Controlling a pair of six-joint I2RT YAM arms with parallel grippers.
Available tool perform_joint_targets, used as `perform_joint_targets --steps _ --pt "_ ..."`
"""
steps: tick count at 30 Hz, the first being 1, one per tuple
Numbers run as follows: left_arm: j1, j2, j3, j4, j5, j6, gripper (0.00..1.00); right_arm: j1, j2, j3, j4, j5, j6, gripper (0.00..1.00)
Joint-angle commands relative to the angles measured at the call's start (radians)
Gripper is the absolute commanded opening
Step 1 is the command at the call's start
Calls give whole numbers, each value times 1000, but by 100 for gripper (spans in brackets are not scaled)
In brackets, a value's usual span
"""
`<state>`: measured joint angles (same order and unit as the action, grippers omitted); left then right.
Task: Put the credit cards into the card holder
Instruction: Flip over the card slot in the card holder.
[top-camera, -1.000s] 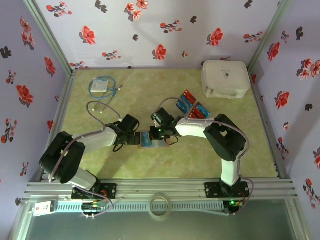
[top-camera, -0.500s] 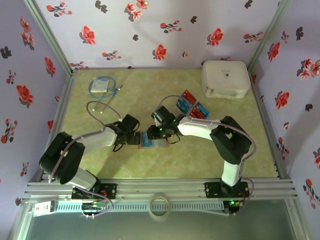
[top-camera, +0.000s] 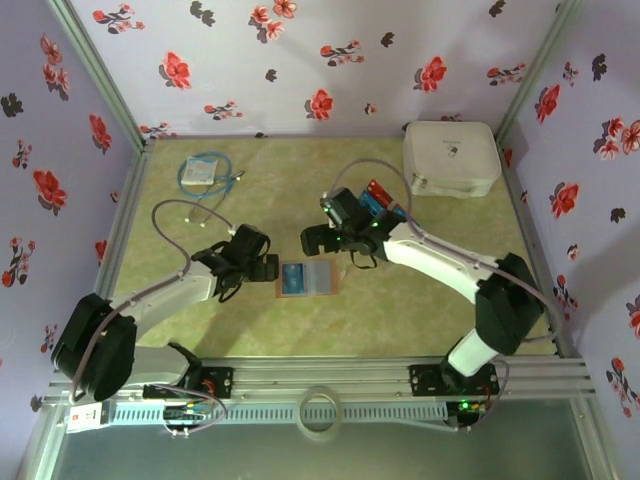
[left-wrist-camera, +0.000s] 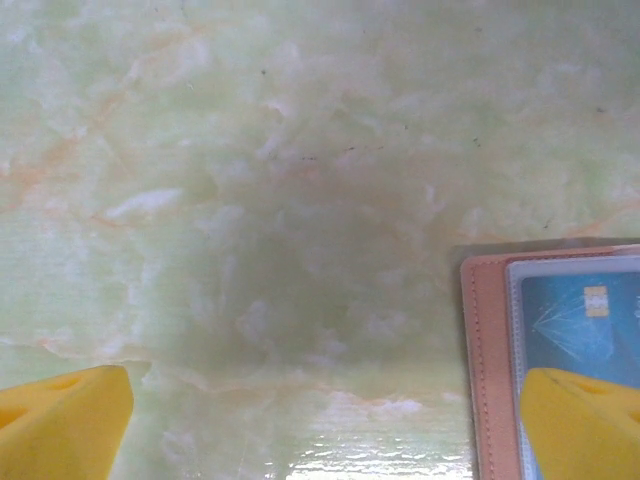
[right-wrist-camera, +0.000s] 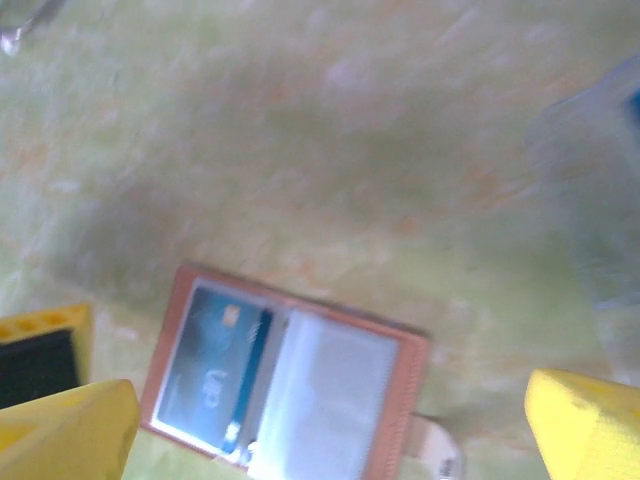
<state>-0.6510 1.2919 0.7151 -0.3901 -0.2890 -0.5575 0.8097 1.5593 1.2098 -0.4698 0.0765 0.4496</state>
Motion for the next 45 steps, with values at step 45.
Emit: perform_joint_targets --steps 45 --pt "-135 72 -138 34 -8 -95 100 4 107 -260 305 -169 172 61"
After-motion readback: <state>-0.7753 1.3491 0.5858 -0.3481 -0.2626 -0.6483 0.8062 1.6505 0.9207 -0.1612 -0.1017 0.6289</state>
